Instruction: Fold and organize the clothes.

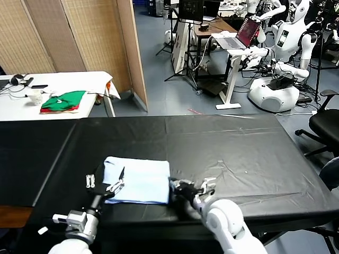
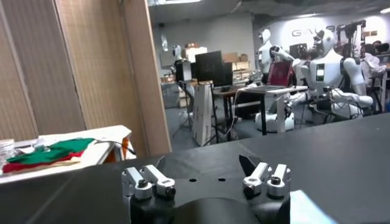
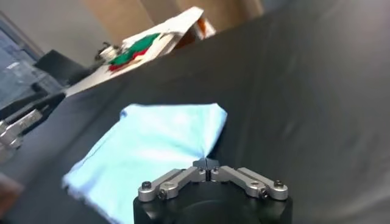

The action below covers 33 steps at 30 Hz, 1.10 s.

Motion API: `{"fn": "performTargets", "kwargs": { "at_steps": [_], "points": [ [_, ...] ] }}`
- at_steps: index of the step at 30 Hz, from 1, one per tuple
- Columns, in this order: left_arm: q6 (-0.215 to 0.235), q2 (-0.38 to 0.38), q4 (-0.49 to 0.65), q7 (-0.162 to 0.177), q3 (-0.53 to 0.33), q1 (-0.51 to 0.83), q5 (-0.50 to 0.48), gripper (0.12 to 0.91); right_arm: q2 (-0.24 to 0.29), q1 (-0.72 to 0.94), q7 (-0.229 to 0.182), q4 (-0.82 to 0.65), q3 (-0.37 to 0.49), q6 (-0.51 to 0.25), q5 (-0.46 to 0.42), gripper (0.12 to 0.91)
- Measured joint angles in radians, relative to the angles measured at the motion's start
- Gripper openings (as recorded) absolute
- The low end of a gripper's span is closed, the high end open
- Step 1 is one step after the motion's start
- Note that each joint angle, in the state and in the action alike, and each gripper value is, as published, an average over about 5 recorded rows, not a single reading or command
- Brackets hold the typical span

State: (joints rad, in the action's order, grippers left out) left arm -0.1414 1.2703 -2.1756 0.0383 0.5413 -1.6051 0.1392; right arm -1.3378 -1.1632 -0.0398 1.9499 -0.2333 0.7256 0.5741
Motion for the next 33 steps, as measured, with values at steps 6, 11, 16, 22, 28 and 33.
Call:
{"fn": "performTargets", "kwargs": {
  "at_steps": [6, 11, 16, 22, 28, 33],
  "points": [
    [-0.029, 0.002, -0.001, 0.007, -0.003, 0.001, 0.025, 0.907, 0.044, -0.005, -0.016, 0.027, -0.073, 0.012, -0.041, 0.142],
    [-0.080, -0.009, -0.025, 0.035, -0.001, -0.012, 0.110, 0.907, 0.072, -0.033, -0.015, 0.063, -0.117, 0.012, -0.066, 0.313],
    [-0.023, -0.023, -0.031, 0.048, 0.002, -0.036, 0.127, 0.907, 0.100, -0.078, -0.014, 0.112, -0.162, 0.012, -0.079, 0.615],
    [-0.041, -0.036, -0.053, 0.082, -0.005, -0.080, 0.163, 0.907, 0.133, -0.159, -0.011, 0.177, -0.219, 0.006, -0.085, 0.884],
    [-0.054, -0.046, -0.077, 0.093, 0.007, -0.144, 0.182, 0.907, 0.145, -0.326, -0.036, 0.251, -0.258, -0.179, -0.151, 0.906],
    [-0.056, -0.048, -0.090, 0.098, 0.016, -0.184, 0.188, 0.907, 0.123, -0.479, -0.077, 0.306, -0.276, -0.394, -0.225, 0.907]
  ]
}}
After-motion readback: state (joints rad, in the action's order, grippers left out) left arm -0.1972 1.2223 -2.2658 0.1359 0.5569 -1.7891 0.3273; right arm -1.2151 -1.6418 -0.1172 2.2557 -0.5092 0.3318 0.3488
